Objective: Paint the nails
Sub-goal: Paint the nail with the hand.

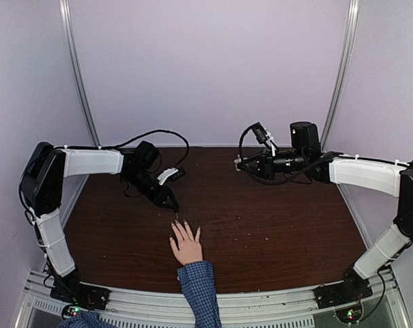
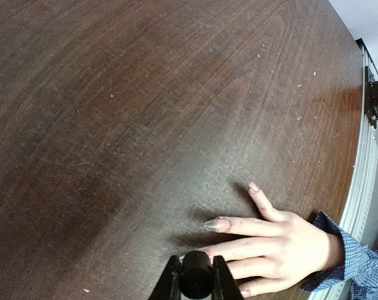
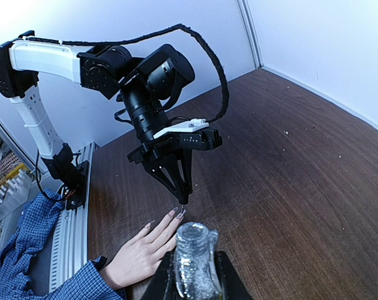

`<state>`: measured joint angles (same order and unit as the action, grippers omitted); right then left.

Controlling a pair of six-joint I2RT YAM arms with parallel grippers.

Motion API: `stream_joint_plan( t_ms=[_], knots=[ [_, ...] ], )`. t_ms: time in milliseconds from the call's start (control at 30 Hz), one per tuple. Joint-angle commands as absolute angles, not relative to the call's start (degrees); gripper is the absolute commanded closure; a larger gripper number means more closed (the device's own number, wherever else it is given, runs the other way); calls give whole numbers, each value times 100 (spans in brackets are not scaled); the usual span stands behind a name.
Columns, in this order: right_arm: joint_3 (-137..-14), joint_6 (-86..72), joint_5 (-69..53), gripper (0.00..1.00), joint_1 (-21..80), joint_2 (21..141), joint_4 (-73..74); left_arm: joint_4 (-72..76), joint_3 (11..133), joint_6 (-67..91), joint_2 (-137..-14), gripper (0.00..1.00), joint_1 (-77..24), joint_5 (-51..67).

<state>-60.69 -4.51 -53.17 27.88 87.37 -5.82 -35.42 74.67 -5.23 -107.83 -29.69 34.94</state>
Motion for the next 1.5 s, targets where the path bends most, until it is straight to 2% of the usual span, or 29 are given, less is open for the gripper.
stream_joint_plan(
  t_ms=[0,1467],
  knots=[
    [-6029,-483,-5423,100,2760,8763,-712,-3656,7550,-661,-10916,100,-3014,3553],
    [-6021,-466,-5414,100,2760,8740,-694,-3665,7699,-495,-11061,100,-2981,3109]
  ],
)
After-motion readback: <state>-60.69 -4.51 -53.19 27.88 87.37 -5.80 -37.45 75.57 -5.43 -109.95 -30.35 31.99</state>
